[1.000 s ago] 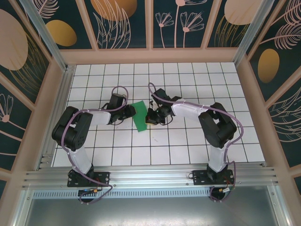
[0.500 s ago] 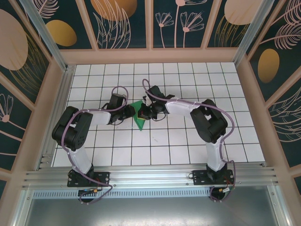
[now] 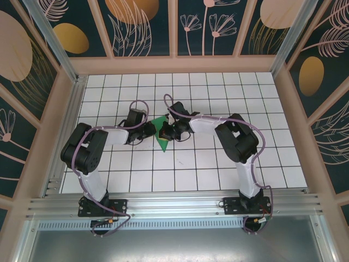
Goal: Fold a paper plane with a square sheet of paper (pick it up from the middle)
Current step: Third fold the triangle at the center of the table.
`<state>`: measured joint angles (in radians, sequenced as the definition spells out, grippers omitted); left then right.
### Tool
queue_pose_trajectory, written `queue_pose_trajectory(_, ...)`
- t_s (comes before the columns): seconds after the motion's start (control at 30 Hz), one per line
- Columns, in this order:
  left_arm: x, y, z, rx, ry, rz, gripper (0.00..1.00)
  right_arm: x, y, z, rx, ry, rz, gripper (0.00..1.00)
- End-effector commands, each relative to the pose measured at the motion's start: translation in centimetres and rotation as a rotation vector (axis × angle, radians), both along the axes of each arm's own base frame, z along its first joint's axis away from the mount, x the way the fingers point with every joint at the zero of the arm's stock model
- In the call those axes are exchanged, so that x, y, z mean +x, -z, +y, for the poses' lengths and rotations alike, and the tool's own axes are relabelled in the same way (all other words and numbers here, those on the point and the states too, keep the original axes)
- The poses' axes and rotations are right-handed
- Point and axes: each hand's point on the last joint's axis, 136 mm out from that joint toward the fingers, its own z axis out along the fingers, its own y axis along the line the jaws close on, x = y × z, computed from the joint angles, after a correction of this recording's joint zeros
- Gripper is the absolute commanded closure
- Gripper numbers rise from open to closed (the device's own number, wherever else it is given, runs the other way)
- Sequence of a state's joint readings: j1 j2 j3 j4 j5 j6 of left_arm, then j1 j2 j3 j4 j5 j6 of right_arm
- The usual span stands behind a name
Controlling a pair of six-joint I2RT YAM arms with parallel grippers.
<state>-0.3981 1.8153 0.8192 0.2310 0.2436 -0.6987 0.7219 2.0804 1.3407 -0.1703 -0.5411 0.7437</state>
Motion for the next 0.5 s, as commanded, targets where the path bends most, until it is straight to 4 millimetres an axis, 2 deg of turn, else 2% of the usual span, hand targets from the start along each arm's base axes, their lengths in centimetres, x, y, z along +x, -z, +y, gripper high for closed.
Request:
queue_pose_trajectory(0.0, -0.8, 1.7, 0.6, 0.039, 0.008, 0.045, 0.86, 1.0, -0.1, 0.8, 0.008, 0.026, -0.017, 1.00)
queue_pose_trajectory(0.47, -0.9, 1.8, 0.7, 0.050, 0.012, 0.048, 0.87, 1.5, 1.0, 0.1, -0.039, 0.053, -0.036, 1.00)
